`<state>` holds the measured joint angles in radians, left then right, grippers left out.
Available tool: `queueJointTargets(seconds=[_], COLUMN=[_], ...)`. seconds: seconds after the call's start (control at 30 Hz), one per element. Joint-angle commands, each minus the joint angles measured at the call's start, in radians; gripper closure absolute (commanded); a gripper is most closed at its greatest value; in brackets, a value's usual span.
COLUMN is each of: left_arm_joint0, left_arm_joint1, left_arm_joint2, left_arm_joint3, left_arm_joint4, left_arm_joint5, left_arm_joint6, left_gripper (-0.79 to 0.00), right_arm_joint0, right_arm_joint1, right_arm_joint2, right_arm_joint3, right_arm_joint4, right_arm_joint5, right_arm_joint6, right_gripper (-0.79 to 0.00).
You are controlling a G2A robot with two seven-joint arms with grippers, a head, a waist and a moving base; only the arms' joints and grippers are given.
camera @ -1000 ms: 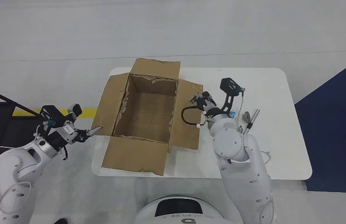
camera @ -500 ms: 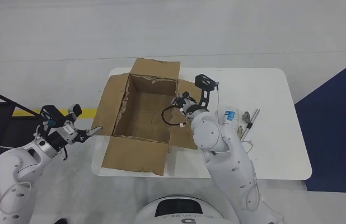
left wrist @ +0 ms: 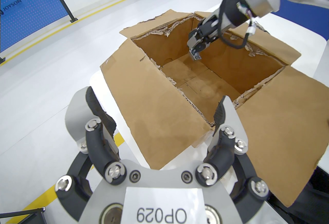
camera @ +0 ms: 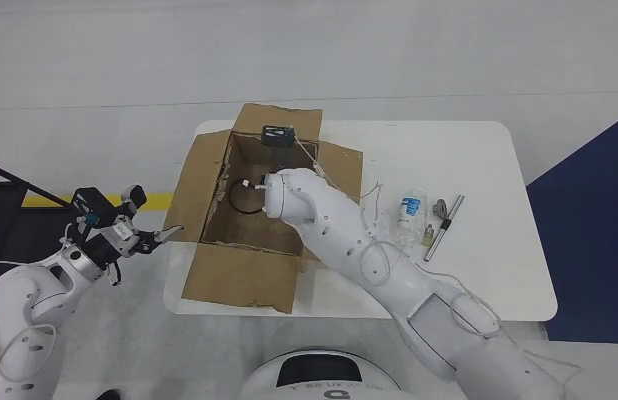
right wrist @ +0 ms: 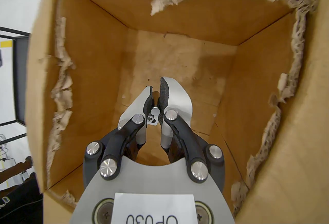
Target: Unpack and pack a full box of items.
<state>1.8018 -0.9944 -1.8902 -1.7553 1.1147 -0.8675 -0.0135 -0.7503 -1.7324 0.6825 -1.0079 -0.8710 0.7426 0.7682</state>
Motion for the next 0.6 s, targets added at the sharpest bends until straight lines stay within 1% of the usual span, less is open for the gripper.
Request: queueJointTargets(seconds=[0.0,0.1,0.13,0.27,0.33,0.37,0.4,0.43,0.57], left_arm_joint0=[0.000,0.000,0.000,0.000,0.000,0.000,0.000,0.000,0.000], left_arm_joint1=[0.000,0.000,0.000,0.000,0.000,0.000,0.000,0.000,0.000], left_arm_joint2=[0.000,0.000,0.000,0.000,0.000,0.000,0.000,0.000,0.000], left_arm_joint3=[0.000,0.000,0.000,0.000,0.000,0.000,0.000,0.000,0.000], left_arm_joint4=[0.000,0.000,0.000,0.000,0.000,0.000,0.000,0.000,0.000], left_arm_joint5=[0.000,0.000,0.000,0.000,0.000,0.000,0.000,0.000,0.000], left_arm_joint6=[0.000,0.000,0.000,0.000,0.000,0.000,0.000,0.000,0.000], left_gripper=[-0.785,-0.785,-0.785,-0.785,-0.785,-0.785,-0.785,-0.785,-0.785], right_arm_joint0=[0.032,0.068,0.077,0.115,0.127,0.133,0.139,0.142,0.149], right_arm_joint1=[-0.026,-0.063,-0.075,-0.118,-0.138,-0.146,-0.152,-0.157,-0.155], right_arm_joint2=[-0.027,-0.061,-0.074,-0.099,-0.107,-0.107,-0.102,-0.095,-0.044], right_arm_joint3=[0.102,0.211,0.245,0.352,0.389,0.401,0.411,0.417,0.408], right_arm_joint4=[0.034,0.070,0.075,0.112,0.126,0.135,0.146,0.158,0.201], right_arm_joint5=[-0.010,-0.021,-0.025,-0.045,-0.050,-0.055,-0.055,-0.058,-0.119], right_arm_joint6=[0.007,0.017,0.020,0.026,0.017,0.007,-0.009,-0.027,-0.121], right_gripper=[0.000,0.000,-0.086,-0.259,-0.385,-0.511,-0.730,-0.785,-0.785])
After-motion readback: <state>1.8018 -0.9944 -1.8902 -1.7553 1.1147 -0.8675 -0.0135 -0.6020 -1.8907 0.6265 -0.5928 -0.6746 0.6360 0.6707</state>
